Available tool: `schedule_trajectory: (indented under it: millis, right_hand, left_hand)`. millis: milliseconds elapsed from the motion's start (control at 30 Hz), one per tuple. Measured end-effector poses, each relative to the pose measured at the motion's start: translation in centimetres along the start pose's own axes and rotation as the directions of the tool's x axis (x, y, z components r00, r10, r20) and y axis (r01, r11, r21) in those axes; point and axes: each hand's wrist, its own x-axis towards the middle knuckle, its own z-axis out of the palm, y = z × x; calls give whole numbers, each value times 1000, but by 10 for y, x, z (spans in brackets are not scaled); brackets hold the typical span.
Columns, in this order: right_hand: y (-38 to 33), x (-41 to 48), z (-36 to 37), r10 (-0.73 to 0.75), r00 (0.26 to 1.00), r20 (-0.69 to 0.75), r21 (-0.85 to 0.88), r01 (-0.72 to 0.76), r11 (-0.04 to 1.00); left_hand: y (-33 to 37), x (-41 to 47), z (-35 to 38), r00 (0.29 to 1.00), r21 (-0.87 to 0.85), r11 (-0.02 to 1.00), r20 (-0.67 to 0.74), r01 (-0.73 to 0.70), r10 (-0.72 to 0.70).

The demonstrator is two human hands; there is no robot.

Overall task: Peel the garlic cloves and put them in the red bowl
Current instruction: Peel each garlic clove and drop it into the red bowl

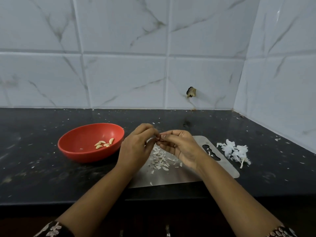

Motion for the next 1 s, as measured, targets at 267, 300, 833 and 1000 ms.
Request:
schedule_trajectory:
  millis: [267,300,833,1000]
  right_hand:
    - [3,0,1,-56,998,-8,-95,55,994]
    - [4,0,2,-66,998,-12,-116,64,991]
    - [10,5,3,-175,977,-121,-68,168,984]
    - [11,5,1,-225,963,-149,-171,200,965]
  left_hand:
    - [-5,1,1,999,72,997,29,-15,13]
    - [-5,1,1,999,77,997,38,-19,16]
    - [-7,-1,11,976,71,986,142,154,-162]
    - [-8,0,9,946,-198,930,165,309,-279]
